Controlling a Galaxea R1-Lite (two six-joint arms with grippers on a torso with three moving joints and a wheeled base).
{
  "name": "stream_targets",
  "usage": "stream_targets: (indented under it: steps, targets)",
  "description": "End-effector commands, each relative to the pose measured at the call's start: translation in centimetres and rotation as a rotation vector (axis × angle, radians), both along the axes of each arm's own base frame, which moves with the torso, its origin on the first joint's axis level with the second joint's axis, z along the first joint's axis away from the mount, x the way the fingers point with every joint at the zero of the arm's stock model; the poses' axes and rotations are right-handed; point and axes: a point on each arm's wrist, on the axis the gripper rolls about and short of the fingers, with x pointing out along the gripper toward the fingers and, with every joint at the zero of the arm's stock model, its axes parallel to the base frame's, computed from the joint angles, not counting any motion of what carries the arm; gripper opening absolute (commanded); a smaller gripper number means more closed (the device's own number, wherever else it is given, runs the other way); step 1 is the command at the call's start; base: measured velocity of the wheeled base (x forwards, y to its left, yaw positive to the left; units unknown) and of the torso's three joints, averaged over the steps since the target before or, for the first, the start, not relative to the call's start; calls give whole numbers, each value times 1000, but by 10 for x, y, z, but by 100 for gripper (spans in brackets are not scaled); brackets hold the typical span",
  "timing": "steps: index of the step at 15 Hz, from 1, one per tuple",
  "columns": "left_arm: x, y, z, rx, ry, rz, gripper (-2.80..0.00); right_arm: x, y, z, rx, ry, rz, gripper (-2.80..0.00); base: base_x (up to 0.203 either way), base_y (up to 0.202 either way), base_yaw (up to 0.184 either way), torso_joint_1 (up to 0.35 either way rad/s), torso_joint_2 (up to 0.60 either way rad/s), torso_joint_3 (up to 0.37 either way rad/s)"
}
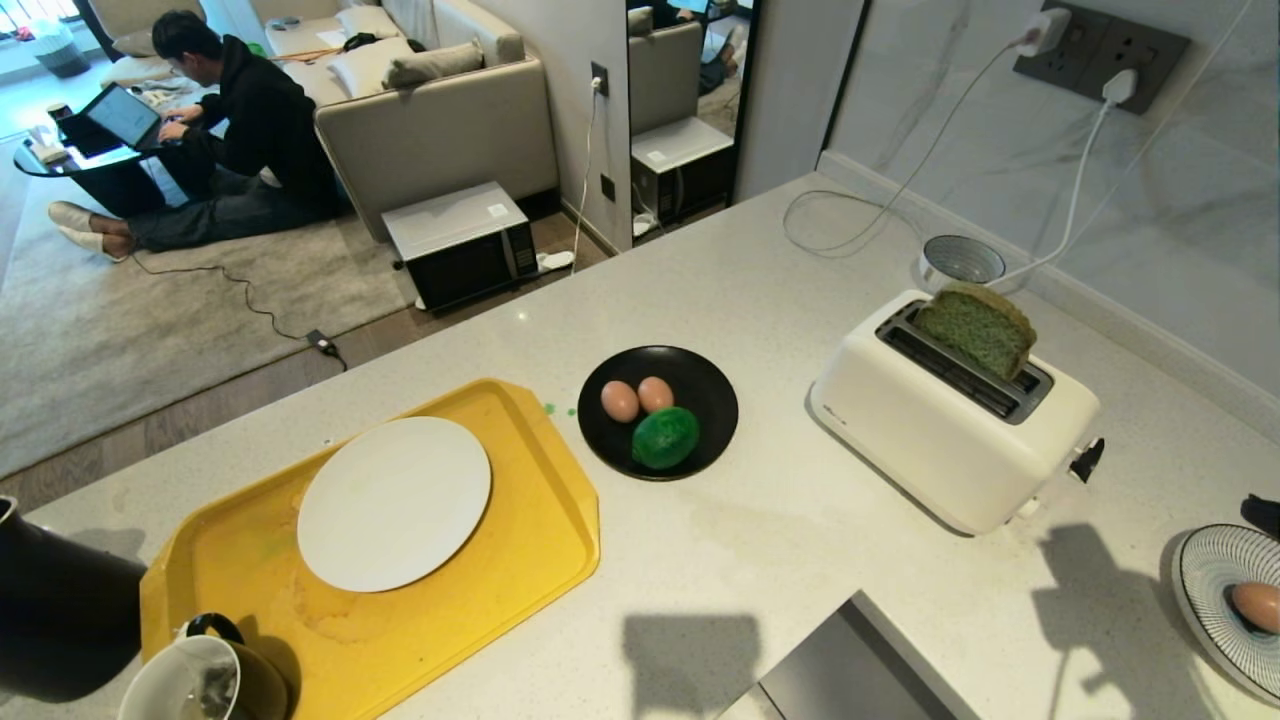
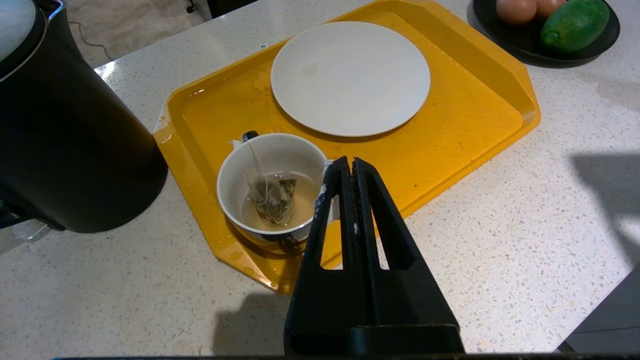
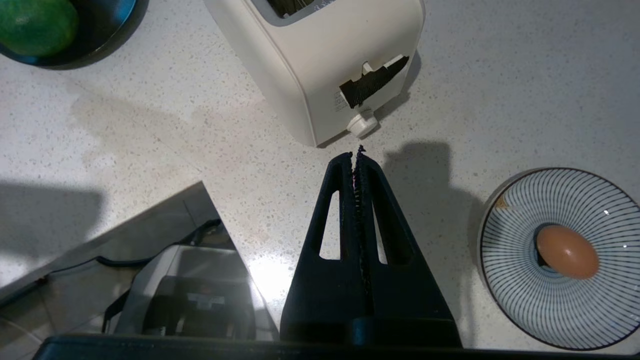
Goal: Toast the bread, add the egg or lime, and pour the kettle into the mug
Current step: Put the baked bread on a plate
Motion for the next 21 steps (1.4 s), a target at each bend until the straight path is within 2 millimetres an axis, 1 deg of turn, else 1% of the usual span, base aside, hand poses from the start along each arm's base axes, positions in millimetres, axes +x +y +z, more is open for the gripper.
stream_targets:
  steps: [1,3,5,7,8,9,14,15,21]
  targets:
    - [0,0,0,0,0,1,-280,18,-3,1,33,39,-4,-280,0,0,0,0,0,0]
    - [0,0,0,0,0,1,-280,20,-1,6,32,22,15,-280,0,0,0,0,0,0]
    - [0,0,0,0,0,1,-280,21,-1,17,43,-15,8,-280,0,0,0,0,0,0]
    - [0,0,0,0,0,1,-280,18,-2,24,20,-39,-25,-280,0,0,0,0,0,0]
    - [0,0,0,0,0,1,-280,12,-1,25,-13,-50,-45,-280,0,0,0,0,0,0]
    - [0,0,0,0,0,1,-280,8,0,25,-43,-40,-50,-280,0,0,0,0,0,0]
    - [0,0,0,0,0,1,-280,1,1,21,-50,-33,-58,-280,0,0,0,0,0,0]
    - [0,0,0,0,0,1,-280,-1,1,23,-56,-45,-70,-280,0,0,0,0,0,0]
    - [0,0,0,0,0,1,-280,3,1,21,-72,-101,-82,-280,0,0,0,0,0,0]
